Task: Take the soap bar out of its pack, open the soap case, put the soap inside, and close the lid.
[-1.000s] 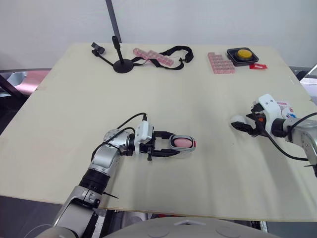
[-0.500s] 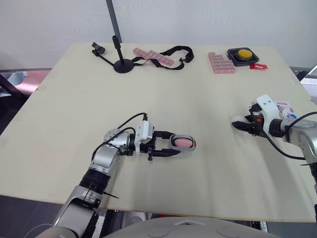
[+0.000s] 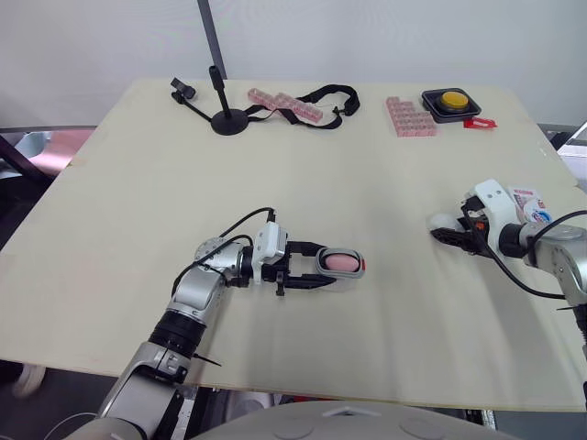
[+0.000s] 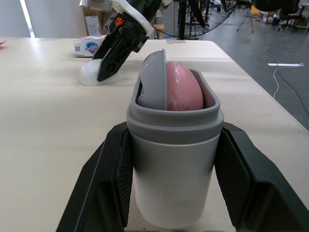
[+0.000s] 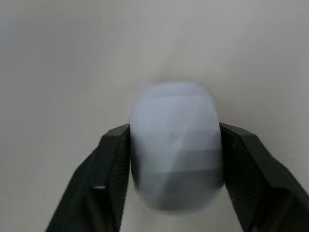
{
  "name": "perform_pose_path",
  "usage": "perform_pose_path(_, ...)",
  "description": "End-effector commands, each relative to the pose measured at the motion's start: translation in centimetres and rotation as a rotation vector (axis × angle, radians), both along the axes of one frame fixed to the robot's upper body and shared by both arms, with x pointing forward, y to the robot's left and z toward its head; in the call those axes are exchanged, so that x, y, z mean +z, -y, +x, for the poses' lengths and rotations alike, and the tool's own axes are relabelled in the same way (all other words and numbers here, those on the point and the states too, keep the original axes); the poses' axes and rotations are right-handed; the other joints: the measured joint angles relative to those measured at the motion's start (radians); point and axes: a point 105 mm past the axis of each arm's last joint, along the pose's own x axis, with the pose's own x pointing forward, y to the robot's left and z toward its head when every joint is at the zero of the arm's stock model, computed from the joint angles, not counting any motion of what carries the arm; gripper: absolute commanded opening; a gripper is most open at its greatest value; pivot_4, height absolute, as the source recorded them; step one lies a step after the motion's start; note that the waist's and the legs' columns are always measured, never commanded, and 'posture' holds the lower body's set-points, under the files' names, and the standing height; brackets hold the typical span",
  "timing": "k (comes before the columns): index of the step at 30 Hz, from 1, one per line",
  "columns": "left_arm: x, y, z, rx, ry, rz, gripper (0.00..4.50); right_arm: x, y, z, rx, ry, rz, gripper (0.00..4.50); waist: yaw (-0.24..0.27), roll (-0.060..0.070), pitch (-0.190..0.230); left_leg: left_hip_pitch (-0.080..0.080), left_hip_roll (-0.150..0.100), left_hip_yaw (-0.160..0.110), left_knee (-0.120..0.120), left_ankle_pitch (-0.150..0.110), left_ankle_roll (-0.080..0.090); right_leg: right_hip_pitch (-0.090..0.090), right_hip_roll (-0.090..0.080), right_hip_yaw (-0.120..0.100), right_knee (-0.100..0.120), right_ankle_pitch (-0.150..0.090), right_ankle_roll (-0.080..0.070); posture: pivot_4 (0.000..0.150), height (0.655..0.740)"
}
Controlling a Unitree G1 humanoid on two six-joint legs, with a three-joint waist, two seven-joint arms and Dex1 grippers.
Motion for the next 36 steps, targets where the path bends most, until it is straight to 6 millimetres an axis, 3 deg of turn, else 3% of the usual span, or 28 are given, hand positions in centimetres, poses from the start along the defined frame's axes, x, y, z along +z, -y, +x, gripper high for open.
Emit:
perform_pose_path(1,0.5,0.1,-0.1,-0.012,0.025,-0.002,1.87,0.8,0.2,0.2,-0.001,0.040,-0.010,1.97,0.000,0.000,0.000,0.000,0.000,0.000,0.000,0.000,0.000,0.000,0.000,0.000,0.000,0.000,0.000,0.150,0.7395)
perform_pose_path(6,0.4,0.2,-0.2,-0.012,0.024,0.001,1.87,1.2,0.0,0.1,0.029,0.058,-0.023,1.97,0.000,0.000,0.000,0.000,0.000,0.000,0.000,0.000,0.000,0.000,0.000,0.000,0.000,0.000,0.000,0.150,0.7395)
perform_pose_path(10,0.4,0.1,-0.2,-0.010,0.024,0.004,1.87,3.0,-1.3,0.0,0.146,0.116,-0.039,1.97,0.000,0.000,0.000,0.000,0.000,0.000,0.000,0.000,0.000,0.000,0.000,0.000,0.000,0.000,0.000,0.150,0.7395)
perform_pose_path(15,0.4,0.2,-0.2,-0.012,0.022,0.001,1.87,8.2,-7.4,-2.1,0.565,0.261,0.030,1.97,-0.004,0.001,0.001,0.000,0.000,0.000,0.000,0.000,0.000,0.000,0.000,0.000,0.000,0.000,0.000,0.150,0.7395)
perform_pose_path(18,0.3,0.2,-0.2,-0.014,0.021,0.001,1.87,9.6,-10.1,-3.5,0.724,0.283,0.068,1.97,-0.004,0.001,0.001,-0.002,0.001,0.000,0.000,0.000,0.000,0.000,0.001,0.000,0.000,0.000,0.000,0.150,0.7395)
perform_pose_path(20,0.2,0.2,-0.2,-0.016,0.019,0.002,1.87,9.9,-12.0,-4.8,0.830,0.269,0.074,1.97,-0.002,0.001,0.001,-0.001,0.002,0.000,0.000,0.000,0.000,0.000,0.001,0.000,0.000,0.000,0.000,0.150,0.7395)
perform_pose_path(26,0.1,0.4,-0.1,-0.009,0.014,0.002,1.87,9.1,-14.8,-7.0,0.967,0.175,0.028,1.97,0.000,0.001,0.001,0.000,0.001,0.000,0.000,0.000,0.000,0.000,0.001,0.000,0.001,0.000,0.000,0.150,0.7395)
perform_pose_path(36,0.1,0.5,0.1,0.002,0.011,-0.001,1.87,8.7,-17.0,-7.3,0.976,0.118,-0.029,1.97,0.002,0.001,0.001,0.001,0.001,0.001,-0.001,0.000,-0.001,0.000,0.001,0.001,0.002,0.000,0.000,0.150,0.7395)
